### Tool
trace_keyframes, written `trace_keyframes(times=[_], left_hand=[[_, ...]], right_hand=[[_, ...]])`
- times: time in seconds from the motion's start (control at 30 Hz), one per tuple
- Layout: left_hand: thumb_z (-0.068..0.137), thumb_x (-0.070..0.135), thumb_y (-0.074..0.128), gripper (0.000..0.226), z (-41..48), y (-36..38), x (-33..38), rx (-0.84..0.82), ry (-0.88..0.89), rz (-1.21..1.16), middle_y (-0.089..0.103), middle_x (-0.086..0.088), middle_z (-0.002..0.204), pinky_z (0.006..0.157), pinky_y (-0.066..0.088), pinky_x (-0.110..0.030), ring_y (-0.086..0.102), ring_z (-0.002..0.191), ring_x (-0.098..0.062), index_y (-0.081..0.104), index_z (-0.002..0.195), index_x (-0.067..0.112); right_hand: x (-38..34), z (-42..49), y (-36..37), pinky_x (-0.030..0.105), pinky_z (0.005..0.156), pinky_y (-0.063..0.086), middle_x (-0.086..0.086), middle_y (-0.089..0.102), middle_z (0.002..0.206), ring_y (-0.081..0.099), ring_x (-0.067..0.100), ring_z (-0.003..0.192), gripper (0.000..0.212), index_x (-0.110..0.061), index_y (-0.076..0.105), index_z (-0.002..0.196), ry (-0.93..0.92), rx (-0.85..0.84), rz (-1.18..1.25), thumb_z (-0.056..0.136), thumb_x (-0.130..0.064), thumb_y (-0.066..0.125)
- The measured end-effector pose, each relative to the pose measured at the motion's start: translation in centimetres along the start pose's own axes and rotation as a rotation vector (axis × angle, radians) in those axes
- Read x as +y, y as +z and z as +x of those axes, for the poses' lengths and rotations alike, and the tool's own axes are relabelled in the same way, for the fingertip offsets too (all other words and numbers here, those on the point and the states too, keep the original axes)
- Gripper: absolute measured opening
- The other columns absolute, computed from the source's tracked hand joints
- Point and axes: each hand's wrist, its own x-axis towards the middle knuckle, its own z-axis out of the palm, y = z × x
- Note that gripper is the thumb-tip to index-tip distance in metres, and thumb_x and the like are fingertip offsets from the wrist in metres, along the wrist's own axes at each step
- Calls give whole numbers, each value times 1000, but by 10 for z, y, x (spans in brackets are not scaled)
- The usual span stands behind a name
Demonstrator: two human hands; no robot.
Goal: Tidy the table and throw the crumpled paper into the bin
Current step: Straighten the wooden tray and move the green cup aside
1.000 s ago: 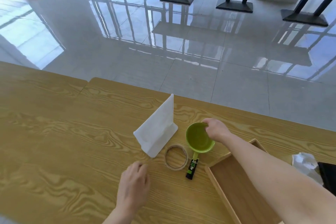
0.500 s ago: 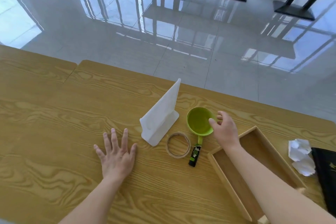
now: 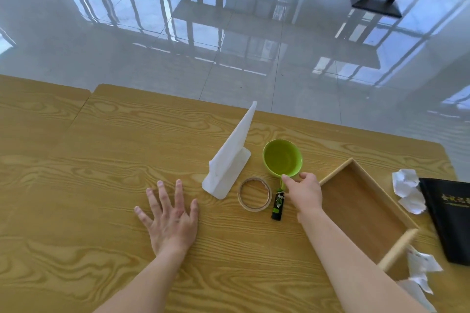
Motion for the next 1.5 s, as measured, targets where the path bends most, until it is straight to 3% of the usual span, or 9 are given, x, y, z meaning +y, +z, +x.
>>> trace_keyframes(times=[0.23, 0.4, 0.5, 0.63, 0.77, 0.97, 1.13, 1.3, 1.5], left_hand=[[91, 69, 3, 72, 1, 0, -2, 3, 20, -1, -6, -8, 164, 114, -9, -65, -14, 149, -33, -3, 155, 36], [91, 68, 5, 72, 2, 0, -1, -14, 27, -10, -5, -8, 164, 113, -10, -65, -14, 149, -34, -1, 155, 36], [91, 68, 5, 72, 2, -2, -1, -11, 26, -11, -4, -8, 164, 113, -10, -65, -13, 149, -34, 0, 155, 36], [90, 69, 6, 72, 4, -1, 0, -8, 20, -12, -3, -8, 165, 113, -11, -64, -14, 149, -33, 1, 155, 36], [91, 69, 6, 71, 5, 2, -1, 1, 17, -15, -5, -7, 165, 113, -13, -64, -17, 149, -31, 0, 154, 37], [92, 68, 11, 68, 6, 1, -7, -13, 57, -70, -8, -4, 165, 114, -11, -63, -18, 149, -28, 0, 153, 40], [95, 63, 21, 66, -12, -9, -35, 12, 106, -30, 6, -2, 165, 118, -3, -59, -6, 151, -27, 13, 154, 36], [91, 68, 11, 69, -43, -13, -90, -5, -9, -15, 4, -3, 164, 118, -1, -62, -7, 151, -28, 8, 154, 40], [85, 77, 4, 66, -43, -19, -153, -28, -103, -64, -9, 2, 164, 115, -9, -63, -18, 149, -26, -5, 147, 57]], right_hand=[[-20, 5, 20, 48, 85, 56, 9, 62, 104, 65, 32, 94, 43, -9, 50, 119, 159, 103, 48, 91, -36, 66], [-29, 11, 23, 45, 79, 59, 12, 66, 99, 66, 31, 87, 31, -4, 55, 111, 183, 141, 1, 88, -21, 66], [-30, 10, 19, 42, 70, 58, 11, 64, 91, 64, 28, 77, 24, -4, 56, 105, 173, 150, 0, 86, -17, 61], [-24, 11, 10, 38, 69, 50, 7, 60, 97, 60, 27, 84, 27, -10, 51, 109, 125, 150, -8, 91, -27, 60], [-14, 6, -1, 34, 60, 45, 0, 56, 88, 56, 18, 76, 24, -15, 50, 109, 67, 131, 43, 91, -28, 61], [1, -20, -23, 46, 77, 59, 1, 62, 95, 64, 23, 86, 22, -20, 56, 106, 2, 53, 172, 86, -25, 62], [24, -53, -27, 45, 75, 58, -1, 65, 95, 64, 21, 85, 17, -23, 60, 99, -70, -38, 141, 82, -24, 64], [39, -91, -1, 45, 70, 55, 0, 66, 93, 64, 23, 83, 11, -25, 62, 93, -118, -189, 108, 83, -21, 65], [36, -134, 53, 34, 62, 47, -1, 66, 90, 63, 19, 78, 11, -30, 58, 90, -194, -332, 53, 87, -22, 64]])
